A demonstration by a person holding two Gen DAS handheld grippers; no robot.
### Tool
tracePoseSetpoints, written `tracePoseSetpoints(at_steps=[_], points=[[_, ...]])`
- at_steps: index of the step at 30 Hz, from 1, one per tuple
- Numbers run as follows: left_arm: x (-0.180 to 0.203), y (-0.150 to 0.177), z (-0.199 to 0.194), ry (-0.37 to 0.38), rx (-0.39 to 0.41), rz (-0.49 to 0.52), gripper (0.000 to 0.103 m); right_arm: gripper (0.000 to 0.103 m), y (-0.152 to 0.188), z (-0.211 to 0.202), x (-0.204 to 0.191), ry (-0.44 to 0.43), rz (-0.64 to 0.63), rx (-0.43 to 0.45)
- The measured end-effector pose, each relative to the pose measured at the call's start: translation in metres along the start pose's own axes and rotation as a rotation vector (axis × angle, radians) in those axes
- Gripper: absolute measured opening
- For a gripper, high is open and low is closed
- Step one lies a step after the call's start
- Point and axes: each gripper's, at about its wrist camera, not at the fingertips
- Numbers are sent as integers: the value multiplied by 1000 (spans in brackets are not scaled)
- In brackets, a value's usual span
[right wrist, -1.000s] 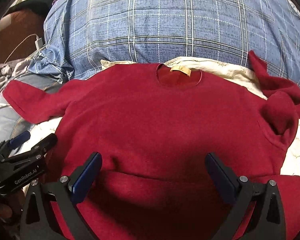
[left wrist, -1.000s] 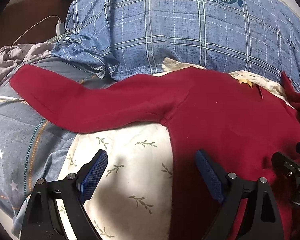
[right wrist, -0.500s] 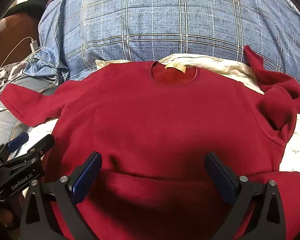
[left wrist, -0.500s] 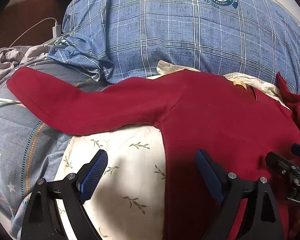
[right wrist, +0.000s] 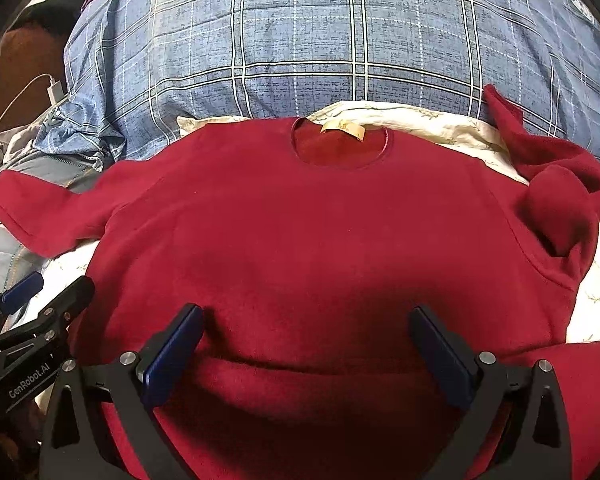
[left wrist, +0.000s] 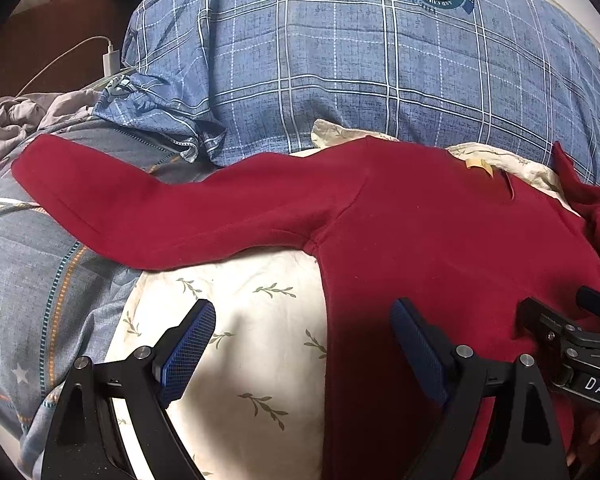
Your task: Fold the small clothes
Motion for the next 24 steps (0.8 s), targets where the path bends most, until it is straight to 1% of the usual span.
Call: tracePoseSetpoints(at_steps=[7, 16, 24], points=[[1, 0, 1, 0, -4, 2, 89, 103, 2, 0, -2, 4, -2, 4], [-4, -2, -3, 12, 11, -21, 89, 103, -3, -17, -1, -32, 35, 27], [-5, -2, -3, 14, 10, -23, 89, 103, -8, -25, -9, -49, 20, 32]])
Point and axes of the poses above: each gripper's, at about its wrist camera, not at the fingertips, and z roughly the way its jaws point, x to its right, y to its underside, and after that the axes turned 8 degrees about -y, right-handed
